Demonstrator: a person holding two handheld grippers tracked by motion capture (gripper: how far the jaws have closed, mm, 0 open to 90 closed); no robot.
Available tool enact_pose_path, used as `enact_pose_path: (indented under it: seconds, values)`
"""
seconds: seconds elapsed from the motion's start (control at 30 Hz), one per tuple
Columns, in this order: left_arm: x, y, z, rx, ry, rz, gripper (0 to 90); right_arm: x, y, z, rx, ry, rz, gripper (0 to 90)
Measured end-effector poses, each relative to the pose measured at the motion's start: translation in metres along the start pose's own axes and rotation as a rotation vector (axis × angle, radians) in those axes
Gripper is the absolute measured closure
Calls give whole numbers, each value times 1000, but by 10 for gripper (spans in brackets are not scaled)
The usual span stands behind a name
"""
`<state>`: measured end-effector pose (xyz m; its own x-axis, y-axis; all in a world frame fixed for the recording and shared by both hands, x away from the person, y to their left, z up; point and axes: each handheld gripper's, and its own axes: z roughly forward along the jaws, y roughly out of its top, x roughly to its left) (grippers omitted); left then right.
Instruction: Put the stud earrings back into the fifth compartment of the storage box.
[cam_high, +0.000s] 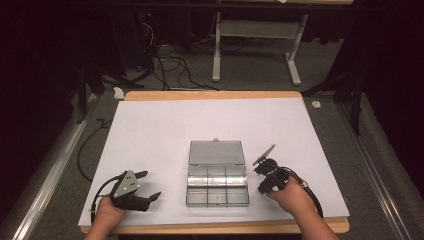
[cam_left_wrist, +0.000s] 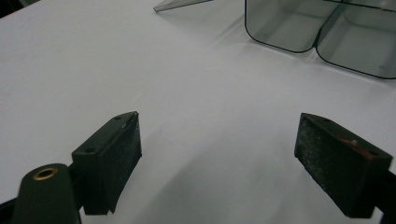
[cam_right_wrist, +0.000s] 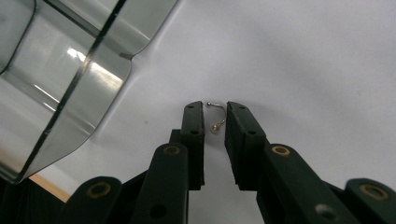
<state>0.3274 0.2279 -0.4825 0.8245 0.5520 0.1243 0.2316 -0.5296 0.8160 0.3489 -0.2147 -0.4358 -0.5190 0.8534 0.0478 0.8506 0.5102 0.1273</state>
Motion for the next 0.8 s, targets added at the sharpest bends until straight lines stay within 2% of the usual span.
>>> enact_pose_path:
  seconds: [0.23,0.47,0.5,0.8]
  values:
    - [0,0,0,3,-2,-1,153,0,0,2,-1,-17,3,865]
    - [0,0,1,3,-1,-1,153,-1,0,-1,-4,-10,6,868]
    - [0,0,0,3,-2,-1,153,-2,0,-2,-13,-10,-8,868]
    - [0,0,1,4,-1,0,153,3,1,-15,-16,13,-16,865]
